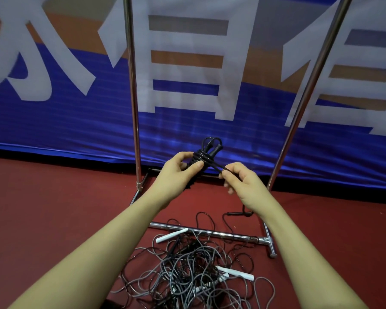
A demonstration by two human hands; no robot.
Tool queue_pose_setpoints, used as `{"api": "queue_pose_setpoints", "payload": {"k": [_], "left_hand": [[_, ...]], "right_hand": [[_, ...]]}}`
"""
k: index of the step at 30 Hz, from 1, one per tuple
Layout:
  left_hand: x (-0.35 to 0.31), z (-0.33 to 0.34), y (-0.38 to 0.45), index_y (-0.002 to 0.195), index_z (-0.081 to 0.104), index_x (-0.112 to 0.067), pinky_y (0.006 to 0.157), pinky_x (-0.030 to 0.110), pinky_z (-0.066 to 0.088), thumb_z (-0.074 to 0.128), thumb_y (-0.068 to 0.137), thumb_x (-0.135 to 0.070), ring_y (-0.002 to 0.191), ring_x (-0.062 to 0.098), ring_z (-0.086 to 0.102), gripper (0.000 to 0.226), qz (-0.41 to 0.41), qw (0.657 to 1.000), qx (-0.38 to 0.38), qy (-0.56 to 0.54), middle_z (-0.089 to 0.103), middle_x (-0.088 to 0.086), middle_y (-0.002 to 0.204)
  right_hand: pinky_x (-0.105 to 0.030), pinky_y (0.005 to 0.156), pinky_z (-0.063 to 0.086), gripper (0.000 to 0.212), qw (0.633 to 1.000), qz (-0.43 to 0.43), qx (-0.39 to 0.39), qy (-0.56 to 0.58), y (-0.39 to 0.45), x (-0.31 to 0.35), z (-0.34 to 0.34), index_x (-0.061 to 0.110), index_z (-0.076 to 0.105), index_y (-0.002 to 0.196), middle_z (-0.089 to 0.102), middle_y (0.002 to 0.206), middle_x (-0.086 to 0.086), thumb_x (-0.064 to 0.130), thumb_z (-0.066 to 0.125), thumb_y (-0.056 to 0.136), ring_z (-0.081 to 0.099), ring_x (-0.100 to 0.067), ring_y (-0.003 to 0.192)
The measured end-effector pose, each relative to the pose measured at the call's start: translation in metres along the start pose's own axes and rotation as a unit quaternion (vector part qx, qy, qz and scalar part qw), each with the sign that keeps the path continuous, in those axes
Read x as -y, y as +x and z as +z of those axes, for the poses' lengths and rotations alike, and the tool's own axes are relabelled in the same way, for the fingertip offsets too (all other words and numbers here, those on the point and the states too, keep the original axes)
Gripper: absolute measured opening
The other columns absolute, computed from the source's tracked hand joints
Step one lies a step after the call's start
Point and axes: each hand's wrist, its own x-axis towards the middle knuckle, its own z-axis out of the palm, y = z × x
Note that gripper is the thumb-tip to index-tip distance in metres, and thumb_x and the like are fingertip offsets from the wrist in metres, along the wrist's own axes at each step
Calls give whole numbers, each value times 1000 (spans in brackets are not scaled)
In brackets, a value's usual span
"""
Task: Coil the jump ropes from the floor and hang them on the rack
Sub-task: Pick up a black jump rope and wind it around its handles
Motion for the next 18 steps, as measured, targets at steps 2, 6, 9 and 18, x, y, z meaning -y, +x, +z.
{"api": "queue_pose_setpoints", "payload": {"k": [2,6,9,18], "left_hand": [[0,8,-2,104,60,-27,56,26,40,58,93,-31,70,14,55,12,-6,999,3,-40,63,5,83],[-9,16,-6,97,60,-15,50,23,42,57,94,-31,57,11,54,17,-15,989,18,-143,64,2,74],[-12,18,-8,100,53,-15,46,24,38,76,78,-31,51,13,48,36,-23,990,33,-136,59,-1,62],[-7,15,-2,93,51,-11,53,27,45,73,81,-14,60,17,58,24,-31,988,-12,-150,60,6,79]], "right_hand": [[-18,65,45,21,1000,-3,-25,8,2,0,4,19,58,79,56,72,5,12,49,97,52,-4,58],[-19,41,24,18,986,21,-57,158,3,1,4,9,55,77,36,46,10,9,53,95,26,-6,38],[-18,40,19,20,979,17,-71,189,4,2,0,8,55,71,30,43,9,9,58,91,20,-5,37],[-18,44,23,12,975,-6,-30,218,3,-4,-5,6,62,78,32,50,5,6,59,89,24,-5,42]]}}
